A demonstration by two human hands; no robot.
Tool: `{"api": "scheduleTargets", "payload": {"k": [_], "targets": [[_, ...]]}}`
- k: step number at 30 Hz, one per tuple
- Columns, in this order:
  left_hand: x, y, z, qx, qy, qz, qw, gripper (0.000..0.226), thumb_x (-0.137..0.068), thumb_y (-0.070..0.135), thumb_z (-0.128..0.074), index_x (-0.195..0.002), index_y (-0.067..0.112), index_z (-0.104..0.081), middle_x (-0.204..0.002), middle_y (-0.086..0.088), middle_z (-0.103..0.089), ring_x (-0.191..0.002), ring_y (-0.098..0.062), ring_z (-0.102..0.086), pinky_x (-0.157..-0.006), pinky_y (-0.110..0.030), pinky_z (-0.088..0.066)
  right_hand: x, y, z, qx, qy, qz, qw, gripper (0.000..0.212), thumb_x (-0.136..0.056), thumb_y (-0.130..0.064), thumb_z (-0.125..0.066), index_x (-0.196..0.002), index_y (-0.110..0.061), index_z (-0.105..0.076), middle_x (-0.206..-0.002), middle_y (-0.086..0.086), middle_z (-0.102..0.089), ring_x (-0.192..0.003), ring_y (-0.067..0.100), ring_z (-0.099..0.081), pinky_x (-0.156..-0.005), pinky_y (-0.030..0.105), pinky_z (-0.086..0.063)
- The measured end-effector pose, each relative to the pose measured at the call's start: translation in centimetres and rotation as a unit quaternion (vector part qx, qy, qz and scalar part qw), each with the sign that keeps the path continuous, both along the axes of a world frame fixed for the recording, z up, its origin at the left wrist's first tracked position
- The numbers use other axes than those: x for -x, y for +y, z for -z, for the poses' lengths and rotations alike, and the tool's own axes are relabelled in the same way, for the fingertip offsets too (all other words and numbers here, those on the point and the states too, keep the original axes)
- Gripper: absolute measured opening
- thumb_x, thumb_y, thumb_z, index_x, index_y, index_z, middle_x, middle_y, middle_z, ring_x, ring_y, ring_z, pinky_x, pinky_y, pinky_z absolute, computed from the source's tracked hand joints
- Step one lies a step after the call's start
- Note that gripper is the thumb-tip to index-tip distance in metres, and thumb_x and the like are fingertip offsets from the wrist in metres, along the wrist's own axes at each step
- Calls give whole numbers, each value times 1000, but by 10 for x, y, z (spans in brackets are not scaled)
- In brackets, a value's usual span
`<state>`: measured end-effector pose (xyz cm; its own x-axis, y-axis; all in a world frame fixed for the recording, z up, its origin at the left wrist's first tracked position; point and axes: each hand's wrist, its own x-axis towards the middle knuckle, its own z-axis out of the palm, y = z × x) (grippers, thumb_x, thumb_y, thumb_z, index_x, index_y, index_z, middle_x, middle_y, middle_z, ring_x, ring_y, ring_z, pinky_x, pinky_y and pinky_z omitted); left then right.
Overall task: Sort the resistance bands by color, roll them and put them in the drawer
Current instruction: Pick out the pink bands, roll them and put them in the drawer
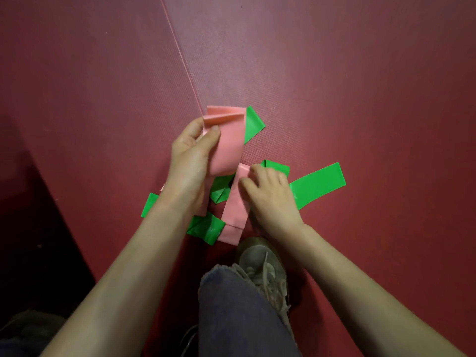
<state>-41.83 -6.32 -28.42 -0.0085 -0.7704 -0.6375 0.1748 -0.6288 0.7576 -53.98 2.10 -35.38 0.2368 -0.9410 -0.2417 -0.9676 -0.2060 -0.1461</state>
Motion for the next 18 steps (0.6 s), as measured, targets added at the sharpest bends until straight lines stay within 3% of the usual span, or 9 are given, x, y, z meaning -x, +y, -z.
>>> {"api": "scheduleTargets", "payload": {"k": [2,5,8,10,13,15,18], "targets": [[0,1,0,-6,-1,1,1000,23,-92,5,-41,-85,19,-58,-80,-4,-60,-84,-27,-53,-68,-32,-44,-2,5,4,28,-3,-114,993,17,-69,-13,-54,-85,-12,-62,-87,6,-63,-75,26,-57,-77,34,-33],[-2,2,1,-13,-9,4,1000,23,-92,7,-42,-84,20,-58,-72,2,-62,-72,-17,-57,-64,-29,-46,-1,14,9,-27,-9,-208,978,10,-71,-19,-56,-78,-14,-60,-85,6,-62,-77,27,-56,-84,37,-34],[-1,4,2,-20,-17,3,1000,23,-92,8,-43,-84,21,-59,-71,5,-61,-67,-12,-56,-63,-28,-46,-1,19,10,-111,10,-214,970,42,-58,-47,-70,-81,-15,-58,-90,6,-61,-83,27,-55,-88,41,-30],[0,6,3,-22,-13,3,1000,23,-92,7,-43,-84,21,-59,-74,2,-61,-71,-15,-55,-68,-31,-46,-3,20,11,-128,23,-203,970,51,-51,-53,-72,-84,-16,-57,-91,5,-60,-83,26,-54,-88,42,-29],[1,8,5,-26,-12,3,1000,23,-92,7,-43,-83,20,-59,-69,5,-62,-66,-11,-55,-64,-26,-46,-9,24,17,-107,26,-184,977,41,-54,-42,-72,-81,-17,-55,-88,5,-60,-80,26,-52,-86,42,-32],[0,9,6,-29,-13,1,999,22,-92,7,-44,-83,20,-59,-61,11,-62,-60,-6,-54,-59,-23,-46,-10,27,21,-66,-13,-169,983,20,-65,-27,-67,-74,-16,-54,-82,6,-59,-74,27,-53,-81,39,-34],[-2,11,6,-30,-11,-1,999,21,-92,7,-43,-83,20,-58,-58,12,-62,-58,-5,-53,-58,-23,-44,-4,26,17,-67,-75,-136,986,8,-69,-21,-58,-67,-14,-54,-75,6,-59,-71,27,-56,-72,33,-32]]}}
